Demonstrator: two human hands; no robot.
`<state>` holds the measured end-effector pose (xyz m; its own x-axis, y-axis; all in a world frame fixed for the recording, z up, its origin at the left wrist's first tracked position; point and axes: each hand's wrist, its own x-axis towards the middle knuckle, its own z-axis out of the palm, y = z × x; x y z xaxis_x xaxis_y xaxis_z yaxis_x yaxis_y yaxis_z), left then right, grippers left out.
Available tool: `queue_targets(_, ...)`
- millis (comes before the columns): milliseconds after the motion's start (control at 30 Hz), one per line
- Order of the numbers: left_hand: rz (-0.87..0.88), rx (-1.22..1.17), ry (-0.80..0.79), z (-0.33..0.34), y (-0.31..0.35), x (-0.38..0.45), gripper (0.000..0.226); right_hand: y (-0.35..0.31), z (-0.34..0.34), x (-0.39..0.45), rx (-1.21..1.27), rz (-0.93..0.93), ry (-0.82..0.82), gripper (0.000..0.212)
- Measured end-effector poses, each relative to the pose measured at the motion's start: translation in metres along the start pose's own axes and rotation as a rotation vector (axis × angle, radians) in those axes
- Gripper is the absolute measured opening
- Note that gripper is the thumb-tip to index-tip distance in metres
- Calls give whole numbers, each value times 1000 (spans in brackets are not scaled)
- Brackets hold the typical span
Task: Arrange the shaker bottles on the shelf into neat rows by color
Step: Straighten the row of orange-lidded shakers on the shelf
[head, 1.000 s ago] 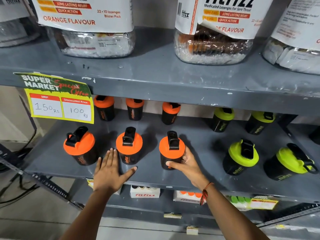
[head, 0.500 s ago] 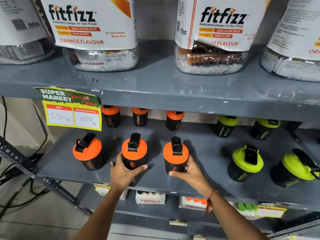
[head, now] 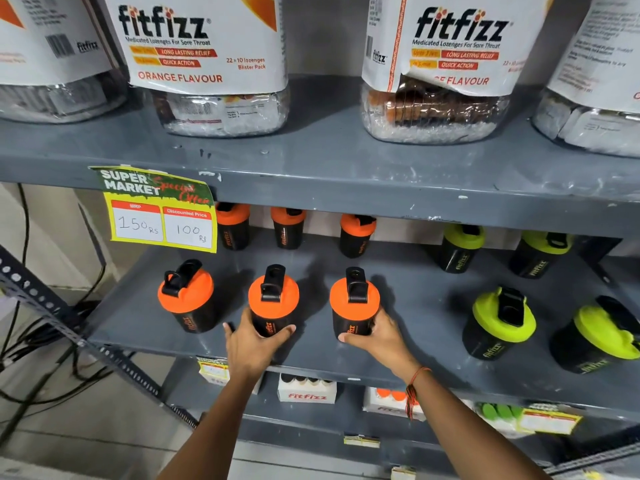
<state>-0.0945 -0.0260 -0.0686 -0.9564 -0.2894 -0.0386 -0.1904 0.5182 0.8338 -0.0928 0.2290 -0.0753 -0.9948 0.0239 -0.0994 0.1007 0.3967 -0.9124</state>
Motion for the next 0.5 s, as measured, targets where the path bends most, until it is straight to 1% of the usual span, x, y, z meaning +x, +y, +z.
queue_targets(100, 17, 23, -24, -3, 0, 0, 94, -1, 1, -1, 26, 0, 2, 69)
queue_targets(167, 50, 22, -10, -3, 3, -6, 92, -2, 2, -3, 61, 11, -8, 75)
queue_targets(267, 116, -13, 33, -4, 5, -20, 103, -2, 1, -11, 167, 16, -2, 95)
queue_targets(333, 93, -17, 59, -5, 2, -33, 112, 0, -2, -21, 229, -2, -3, 114)
queue_targets(400, 63, -32, 145, -4, -1, -49, 115, 1, -5, -35, 245, 7, 13, 128)
queue_targets(433, 61, -38, 198, -1, 0, -59, 113, 2, -7, -43, 247, 13, 41, 129)
queue_targets(500, 95, -3, 276, 7, 5, -80, 101, 7, -14, -60, 254, 12, 102, 115)
